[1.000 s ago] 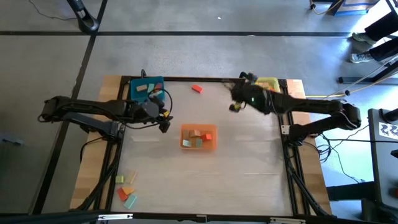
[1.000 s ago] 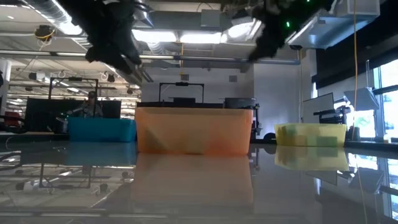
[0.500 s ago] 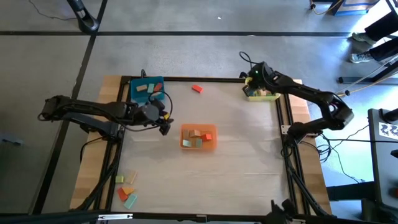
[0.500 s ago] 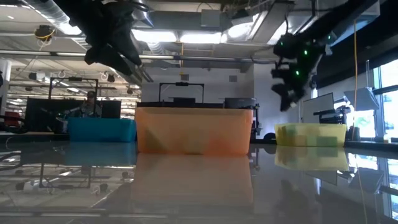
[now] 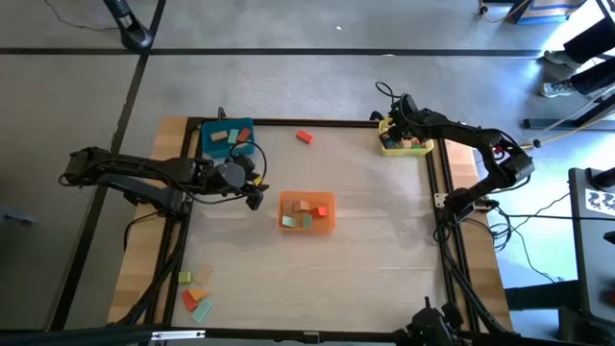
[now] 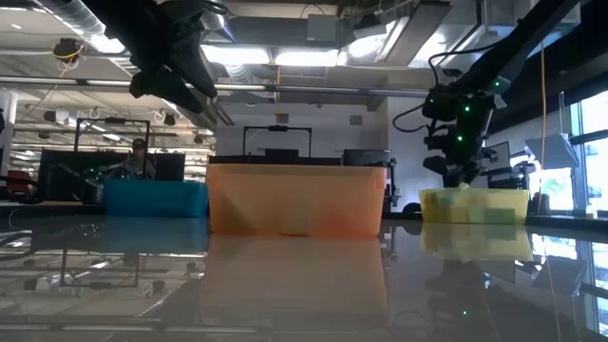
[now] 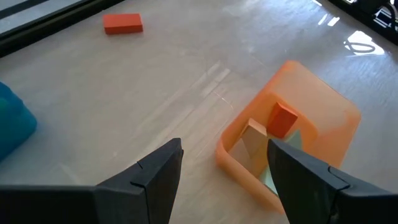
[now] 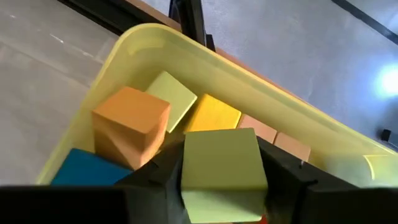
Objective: Sort blocks by size
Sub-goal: Put the light green cube block into the yellow bin, then put the brown rectangular block into the blue bin
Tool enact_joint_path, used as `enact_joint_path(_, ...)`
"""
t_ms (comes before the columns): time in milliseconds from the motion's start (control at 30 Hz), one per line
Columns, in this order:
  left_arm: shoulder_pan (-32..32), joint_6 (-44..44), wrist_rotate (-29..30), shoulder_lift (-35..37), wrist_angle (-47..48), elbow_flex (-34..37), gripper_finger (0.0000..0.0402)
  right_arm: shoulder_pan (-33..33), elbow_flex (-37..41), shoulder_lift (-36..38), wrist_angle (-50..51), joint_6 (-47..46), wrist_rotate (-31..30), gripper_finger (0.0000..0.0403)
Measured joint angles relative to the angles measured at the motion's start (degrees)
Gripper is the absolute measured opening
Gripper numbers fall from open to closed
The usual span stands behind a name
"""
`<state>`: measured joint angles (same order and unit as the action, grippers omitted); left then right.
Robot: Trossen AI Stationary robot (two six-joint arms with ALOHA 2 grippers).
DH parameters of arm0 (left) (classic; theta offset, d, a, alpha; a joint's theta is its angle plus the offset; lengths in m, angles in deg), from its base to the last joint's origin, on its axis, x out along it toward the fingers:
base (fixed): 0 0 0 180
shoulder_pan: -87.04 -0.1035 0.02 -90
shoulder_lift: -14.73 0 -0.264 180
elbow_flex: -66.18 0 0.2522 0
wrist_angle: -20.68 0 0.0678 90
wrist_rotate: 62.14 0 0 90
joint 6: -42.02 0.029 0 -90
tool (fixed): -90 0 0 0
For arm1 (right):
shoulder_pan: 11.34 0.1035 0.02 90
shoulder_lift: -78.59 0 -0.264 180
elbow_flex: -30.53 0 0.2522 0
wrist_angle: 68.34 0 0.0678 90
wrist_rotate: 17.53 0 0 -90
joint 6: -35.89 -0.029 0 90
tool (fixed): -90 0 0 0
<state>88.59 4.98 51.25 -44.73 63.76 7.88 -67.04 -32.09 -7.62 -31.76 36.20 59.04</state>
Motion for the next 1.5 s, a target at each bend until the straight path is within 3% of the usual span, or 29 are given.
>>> enact_joint_path(300,0.0,0.04,0.0,0.0,0.04,0.0,0.0223,0.17,0.0,0.28,-0.08,1.89,-0.5,0.0258)
enact_joint_path(500,0.0,2.45,0.02,0.0,-0.6,0.0,0.0223,4.07,-2.01,6.41,1.35,3.41,0.24,0.0283)
enact_joint_path(767,0.75,16.78,-0.08,0.0,-6.67,0.02,0.0223,19.65,-2.16,16.91,-1.75,4.33,8.51,0.0279)
enact_joint_path(900,-0.15,19.2,0.09,0.0,-9.49,0.02,0.0223,28.65,-2.13,17.32,-4.64,4.35,13.28,0.0278)
enact_joint_path(1133,2.79,23.19,-3.14,0.0,-16.53,0.02,0.0223,44.41,-2.03,13.55,-13.6,4.33,12.68,0.0278)
enact_joint_path(1300,10.21,16.08,-3.96,-0.28,-7.8,0.02,0.0223,51.42,-2.03,10.33,-17.26,6.09,10.96,0.0278)
enact_joint_path(1500,20.44,-5.03,-5.05,-0.31,5.75,0.02,0.0223,54.37,-2.03,5.92,-20.41,7.82,10.96,0.0278)
